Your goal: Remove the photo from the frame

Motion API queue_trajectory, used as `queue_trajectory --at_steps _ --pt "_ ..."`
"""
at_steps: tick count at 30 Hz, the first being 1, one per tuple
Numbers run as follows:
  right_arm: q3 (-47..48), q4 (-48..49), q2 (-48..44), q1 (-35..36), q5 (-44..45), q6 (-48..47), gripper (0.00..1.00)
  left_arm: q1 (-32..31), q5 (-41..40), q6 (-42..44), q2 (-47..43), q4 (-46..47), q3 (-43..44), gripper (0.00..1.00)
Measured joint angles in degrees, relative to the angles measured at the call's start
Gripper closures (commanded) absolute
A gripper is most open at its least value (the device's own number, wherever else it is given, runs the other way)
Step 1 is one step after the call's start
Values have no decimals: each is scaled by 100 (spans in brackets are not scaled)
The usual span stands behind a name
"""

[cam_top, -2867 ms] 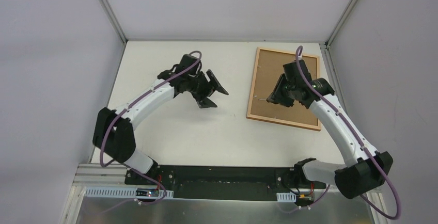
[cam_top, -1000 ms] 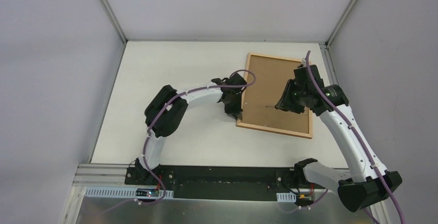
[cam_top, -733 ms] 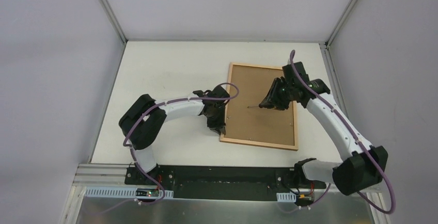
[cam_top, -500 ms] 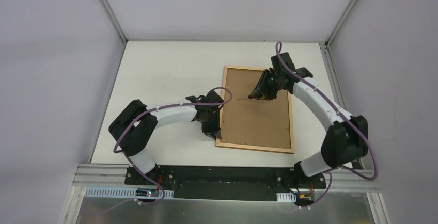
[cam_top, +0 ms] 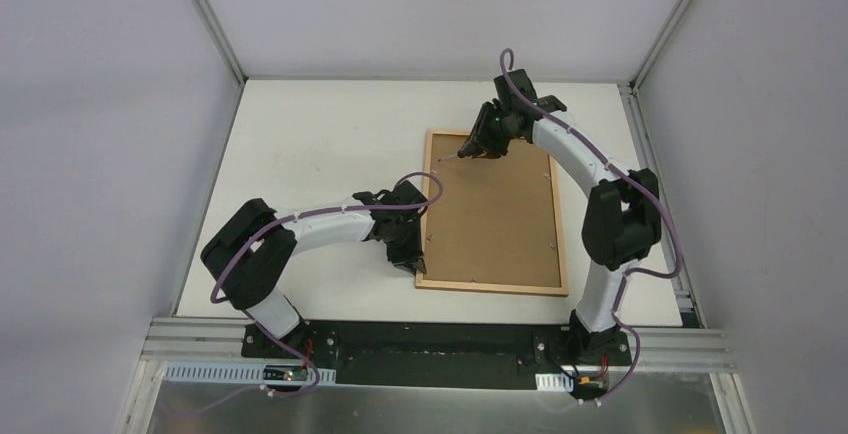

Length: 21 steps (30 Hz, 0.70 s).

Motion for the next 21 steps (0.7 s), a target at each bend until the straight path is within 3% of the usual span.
queue_trajectory --at_steps 7,21 --pt "407 -291 522 201 22 -133 100 0 -4 -68 -2 0 0 100" --pt "649 -1224 667 463 -212 -529 100 0 -7 -138 -2 0 2 100"
